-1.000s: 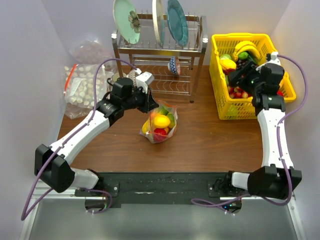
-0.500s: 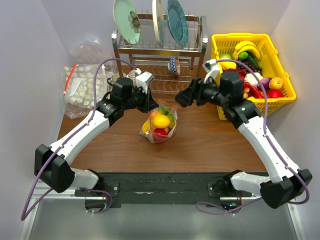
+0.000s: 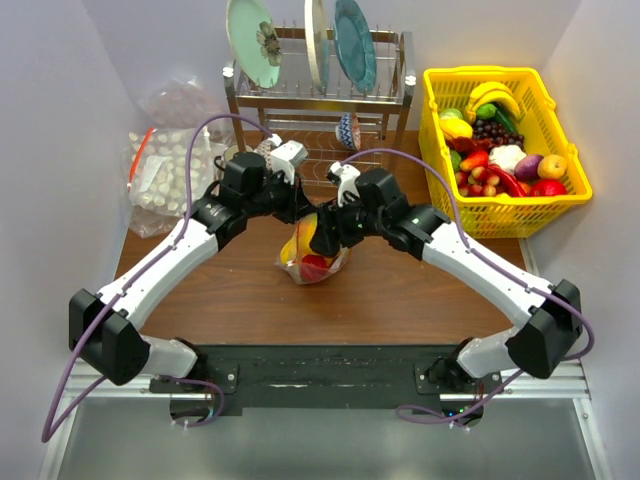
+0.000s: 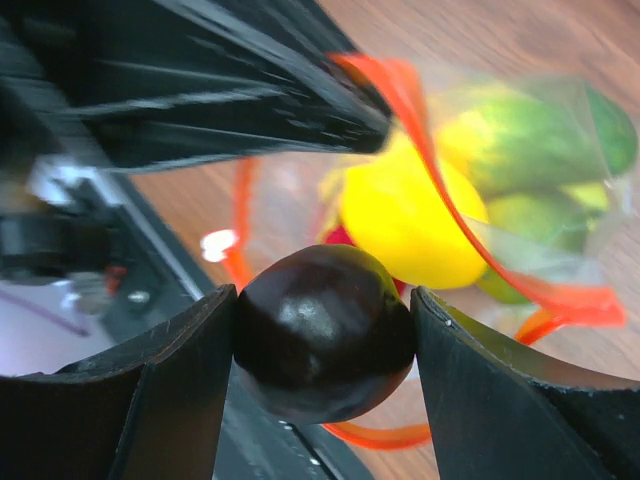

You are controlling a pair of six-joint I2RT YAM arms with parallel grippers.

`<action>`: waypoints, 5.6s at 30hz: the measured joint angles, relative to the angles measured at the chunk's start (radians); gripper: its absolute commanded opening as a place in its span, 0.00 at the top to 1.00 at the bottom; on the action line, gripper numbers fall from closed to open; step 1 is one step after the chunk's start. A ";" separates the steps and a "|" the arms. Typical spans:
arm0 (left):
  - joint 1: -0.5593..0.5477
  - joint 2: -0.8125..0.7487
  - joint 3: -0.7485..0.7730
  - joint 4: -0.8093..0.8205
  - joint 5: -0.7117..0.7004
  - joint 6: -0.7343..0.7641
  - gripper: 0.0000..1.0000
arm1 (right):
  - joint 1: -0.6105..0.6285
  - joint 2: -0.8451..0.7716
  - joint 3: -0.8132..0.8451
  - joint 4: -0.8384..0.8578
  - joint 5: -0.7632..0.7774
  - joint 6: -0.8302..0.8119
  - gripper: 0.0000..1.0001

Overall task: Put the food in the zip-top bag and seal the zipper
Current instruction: Place the fake fruit in the zipper food storage bag, then zip the zipper food storage bag at the center of the board.

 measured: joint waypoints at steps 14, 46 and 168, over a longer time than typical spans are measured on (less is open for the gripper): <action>0.000 0.021 0.020 -0.020 -0.007 0.000 1.00 | 0.026 -0.040 0.007 -0.100 0.225 -0.041 0.17; 0.001 0.024 0.038 -0.040 0.027 0.013 0.33 | -0.043 -0.056 -0.031 -0.107 0.300 0.136 1.00; -0.198 -0.547 -0.565 0.297 -0.092 0.378 1.00 | 0.052 -0.009 0.037 0.055 -0.496 -0.921 0.69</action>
